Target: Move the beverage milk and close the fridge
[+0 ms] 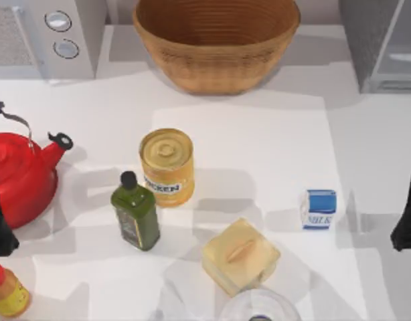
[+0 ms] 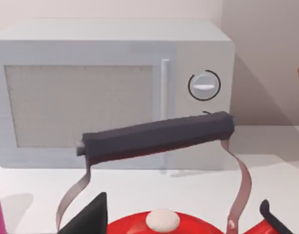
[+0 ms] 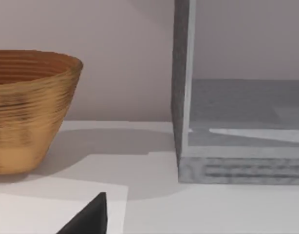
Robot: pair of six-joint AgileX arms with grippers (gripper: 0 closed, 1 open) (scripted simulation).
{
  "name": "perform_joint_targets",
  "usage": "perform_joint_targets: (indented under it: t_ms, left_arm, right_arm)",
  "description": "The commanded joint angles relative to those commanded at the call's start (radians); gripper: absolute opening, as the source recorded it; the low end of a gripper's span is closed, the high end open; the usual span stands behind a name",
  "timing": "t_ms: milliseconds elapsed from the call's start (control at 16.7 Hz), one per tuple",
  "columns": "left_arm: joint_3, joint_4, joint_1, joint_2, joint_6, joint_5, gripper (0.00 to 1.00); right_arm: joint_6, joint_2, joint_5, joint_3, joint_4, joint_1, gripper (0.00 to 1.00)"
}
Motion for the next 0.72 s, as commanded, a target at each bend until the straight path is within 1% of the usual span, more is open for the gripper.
perform_joint_targets:
  t_ms: [180,300,420,720]
  left_arm:
    - [0.000,0.000,0.000,0.000,0.000,0.000,1.00]
    - [0.000,0.000,0.000,0.000,0.000,0.000,1.00]
    - [0.000,0.000,0.000,0.000,0.000,0.000,1.00]
    - [0.000,0.000,0.000,0.000,0.000,0.000,1.00]
  right_arm:
    - [0.003,0.124,0.155,0.005,0.121,0.153,1.00]
    - [0.006,0.188,0.223,0.009,0.184,0.218,1.00]
    - [0.006,0.220,0.254,0.010,0.215,0.248,1.00]
    - [0.008,0.221,0.253,0.009,0.211,0.246,1.00]
